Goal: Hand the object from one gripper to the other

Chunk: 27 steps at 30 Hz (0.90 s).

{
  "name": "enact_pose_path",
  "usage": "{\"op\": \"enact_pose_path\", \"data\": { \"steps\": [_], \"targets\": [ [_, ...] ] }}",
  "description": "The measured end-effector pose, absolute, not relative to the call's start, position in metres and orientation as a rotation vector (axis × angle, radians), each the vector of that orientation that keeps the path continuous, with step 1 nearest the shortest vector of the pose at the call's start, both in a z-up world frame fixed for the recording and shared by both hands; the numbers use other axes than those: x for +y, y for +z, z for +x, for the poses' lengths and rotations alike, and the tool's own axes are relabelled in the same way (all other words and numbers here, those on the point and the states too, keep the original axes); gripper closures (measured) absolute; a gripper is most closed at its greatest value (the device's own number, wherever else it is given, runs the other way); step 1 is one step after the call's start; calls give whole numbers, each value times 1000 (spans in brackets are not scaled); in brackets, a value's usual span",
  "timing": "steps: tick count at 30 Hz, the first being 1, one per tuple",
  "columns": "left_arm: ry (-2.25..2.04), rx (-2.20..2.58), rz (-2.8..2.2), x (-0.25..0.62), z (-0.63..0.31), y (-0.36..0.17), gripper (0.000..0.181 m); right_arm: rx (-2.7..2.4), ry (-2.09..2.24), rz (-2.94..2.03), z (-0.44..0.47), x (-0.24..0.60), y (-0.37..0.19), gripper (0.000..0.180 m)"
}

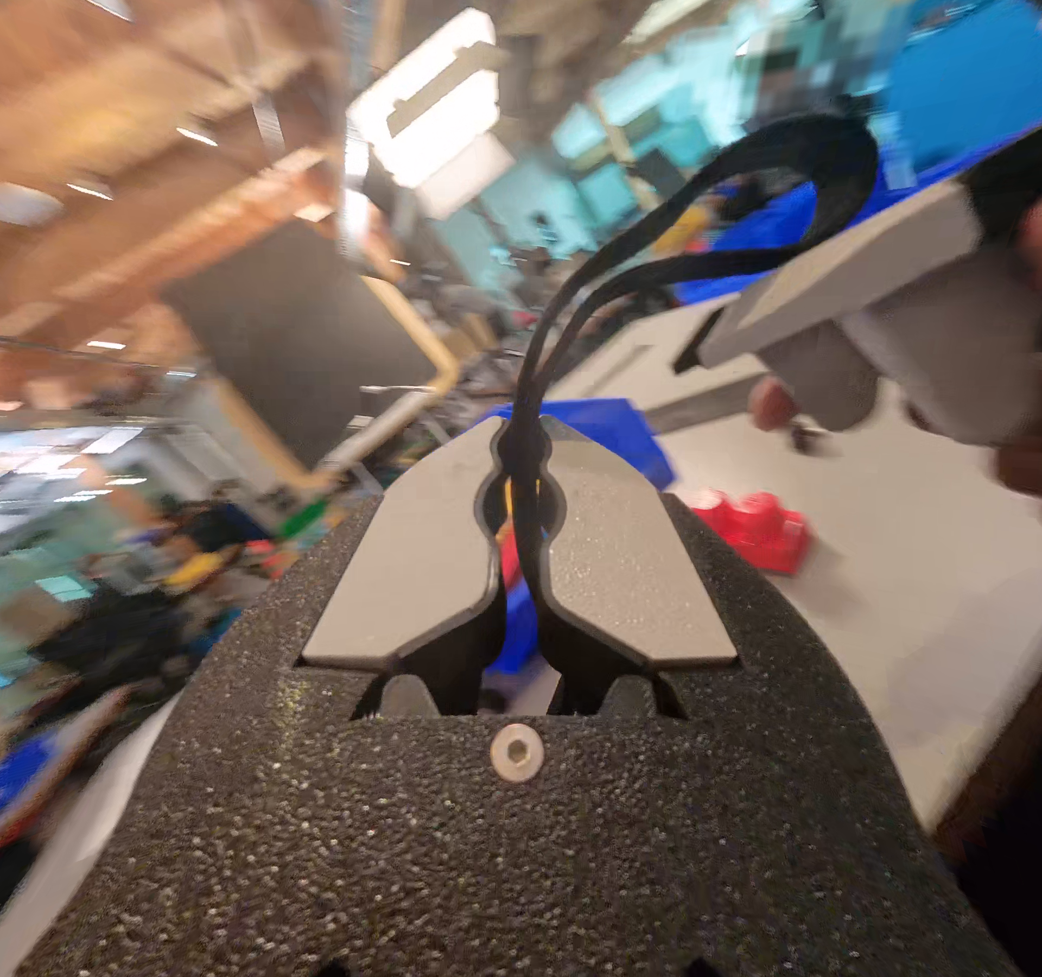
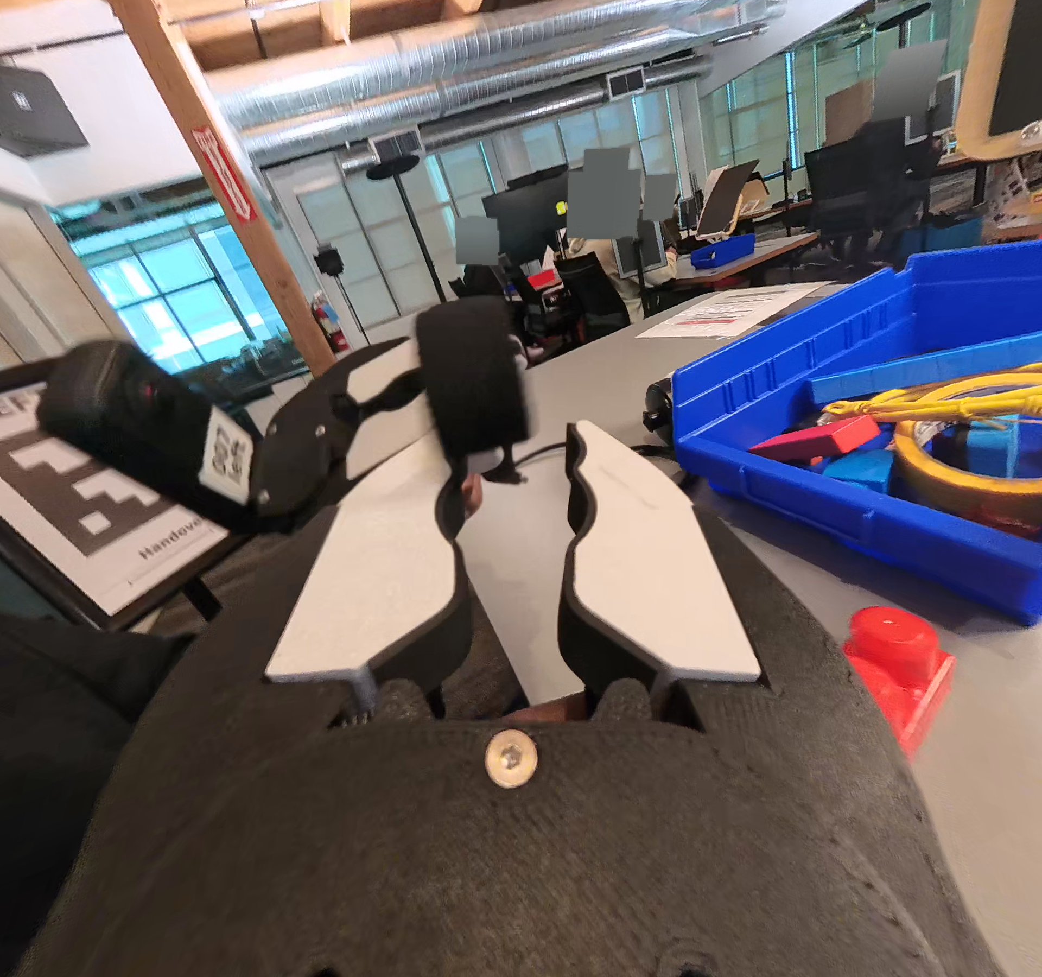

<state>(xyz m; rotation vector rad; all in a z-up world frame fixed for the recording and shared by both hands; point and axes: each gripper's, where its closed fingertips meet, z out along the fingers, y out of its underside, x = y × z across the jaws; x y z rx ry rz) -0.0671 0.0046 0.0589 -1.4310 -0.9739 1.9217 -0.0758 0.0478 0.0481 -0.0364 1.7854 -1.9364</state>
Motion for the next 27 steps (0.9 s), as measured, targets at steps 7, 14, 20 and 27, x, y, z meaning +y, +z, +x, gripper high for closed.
{"op": "enact_pose_path", "data": {
  "steps": [7,14,20,27],
  "targets": [
    [2650,-799,-1239,7,-56,71,175,1643,-1863,43,-44,46,55,133],
    [2787,-650,-1221,21,-60,61,175,1534,-1906,239,-64,54,68,143],
    [2787,-581,-1251,29,-66,55,172,1501,-1945,280,-78,58,70,172],
    [2464,-403,-1422,46,-73,46,143,1548,-2038,203,-97,62,76,174]
  ]
}}
